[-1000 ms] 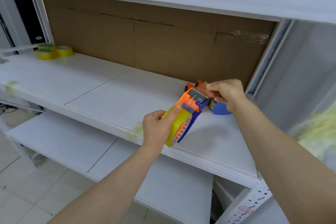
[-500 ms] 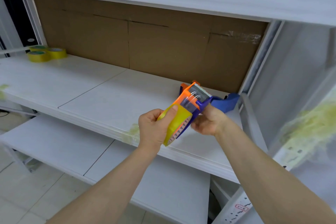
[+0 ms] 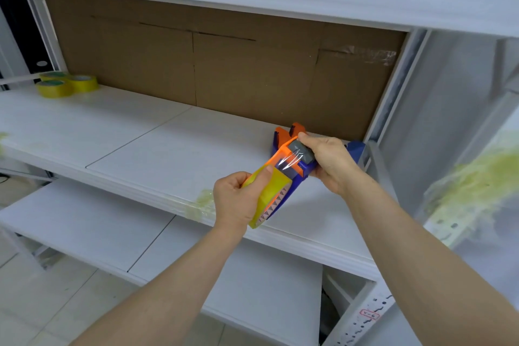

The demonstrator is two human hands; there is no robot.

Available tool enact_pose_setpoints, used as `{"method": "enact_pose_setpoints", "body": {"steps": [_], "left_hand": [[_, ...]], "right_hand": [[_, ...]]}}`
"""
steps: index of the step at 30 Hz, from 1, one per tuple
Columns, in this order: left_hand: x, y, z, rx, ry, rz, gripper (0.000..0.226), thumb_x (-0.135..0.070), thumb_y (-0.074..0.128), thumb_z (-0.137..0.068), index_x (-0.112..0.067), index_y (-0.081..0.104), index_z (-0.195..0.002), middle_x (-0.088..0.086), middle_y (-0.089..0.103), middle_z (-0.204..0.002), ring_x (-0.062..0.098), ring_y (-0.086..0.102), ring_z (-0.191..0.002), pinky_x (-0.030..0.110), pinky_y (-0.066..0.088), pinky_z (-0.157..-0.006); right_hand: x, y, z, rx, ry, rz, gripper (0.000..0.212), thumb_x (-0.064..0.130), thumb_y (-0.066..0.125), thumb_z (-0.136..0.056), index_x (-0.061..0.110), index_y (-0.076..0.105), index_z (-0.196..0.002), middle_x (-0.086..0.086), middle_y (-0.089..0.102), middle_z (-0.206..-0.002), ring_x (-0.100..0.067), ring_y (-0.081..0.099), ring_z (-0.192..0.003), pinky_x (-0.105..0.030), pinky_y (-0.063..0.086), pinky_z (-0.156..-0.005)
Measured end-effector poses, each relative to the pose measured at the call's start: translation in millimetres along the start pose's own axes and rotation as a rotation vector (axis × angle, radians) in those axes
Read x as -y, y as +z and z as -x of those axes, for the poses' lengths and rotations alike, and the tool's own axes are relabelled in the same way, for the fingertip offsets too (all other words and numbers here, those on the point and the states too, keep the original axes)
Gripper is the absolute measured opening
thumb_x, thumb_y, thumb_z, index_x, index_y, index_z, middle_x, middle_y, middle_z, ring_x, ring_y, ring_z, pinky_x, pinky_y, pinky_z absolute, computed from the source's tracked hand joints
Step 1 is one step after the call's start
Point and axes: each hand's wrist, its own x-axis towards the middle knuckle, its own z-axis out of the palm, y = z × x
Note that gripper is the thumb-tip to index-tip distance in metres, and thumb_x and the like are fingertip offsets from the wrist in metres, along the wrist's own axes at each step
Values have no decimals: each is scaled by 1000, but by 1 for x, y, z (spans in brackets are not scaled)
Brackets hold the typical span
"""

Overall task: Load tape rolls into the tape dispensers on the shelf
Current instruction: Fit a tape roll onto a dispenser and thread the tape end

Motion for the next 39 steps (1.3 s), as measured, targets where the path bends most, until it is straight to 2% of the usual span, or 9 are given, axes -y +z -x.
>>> {"method": "enact_pose_setpoints", "body": {"steps": [6,13,18,22,25,27,29,33,39], "left_hand": [[6,3,0,-37,-111,13,32,-35,72,-78,-14,56,-59,-4,62,-56,14,62,-58,29,54,-64],[-1,15,2,3,-177,54,29,-36,70,-80,-18,57,-62,-4,63,-61,12,62,-61,23,52,-60],[0,22,1,97,-258,-26,31,-38,71,-79,-15,57,-63,0,64,-64,15,62,-61,25,52,-60],[5,33,9,168,-335,-80,33,-38,71,-79,-14,54,-63,2,63,-65,18,61,-62,28,53,-66],[11,40,6,141,-476,-40,31,-42,68,-80,-12,60,-75,6,65,-73,19,61,-65,27,51,-61],[16,43,-3,81,-633,122,36,-43,65,-82,-9,63,-95,10,67,-80,22,63,-66,28,52,-62],[20,46,-12,106,-750,272,45,-45,57,-86,-9,62,-112,12,70,-95,28,67,-82,39,56,-78],[24,56,-17,173,-890,319,49,-48,37,-95,-12,60,-119,18,65,-116,34,61,-107,51,46,-98],[24,70,-20,207,-746,82,43,-41,31,-101,-10,55,-120,14,63,-110,29,60,-97,39,51,-81]], "right_hand": [[-28,-2,2,-31,43,-180,26,22,55,-93,7,55,-114,-9,70,-97,-19,68,-80,-34,57,-70],[-42,-8,1,-37,34,-225,34,37,51,-94,13,56,-118,-7,70,-104,-20,68,-90,-36,57,-75],[-52,-24,2,0,175,-319,49,55,50,-88,15,60,-116,-8,71,-105,-24,67,-97,-39,55,-83],[-60,-36,3,-135,210,-295,31,26,57,-89,9,58,-114,-7,69,-85,-20,65,-75,-32,54,-65],[-61,-46,6,-39,263,-409,41,39,56,-90,10,58,-118,-11,70,-94,-24,67,-83,-36,56,-73],[-62,-48,14,58,247,-310,44,43,61,-85,11,58,-115,-12,70,-104,-27,66,-97,-40,54,-86],[-69,-43,23,143,197,-62,38,28,67,-83,11,59,-116,-13,68,-112,-28,63,-105,-43,53,-91],[-78,-31,25,44,117,249,31,16,74,-77,22,54,-100,-3,64,-101,-23,62,-99,-40,57,-81],[-77,-45,-3,-115,126,427,32,17,59,-87,15,50,-117,-11,59,-115,-29,60,-102,-45,57,-80]]}}
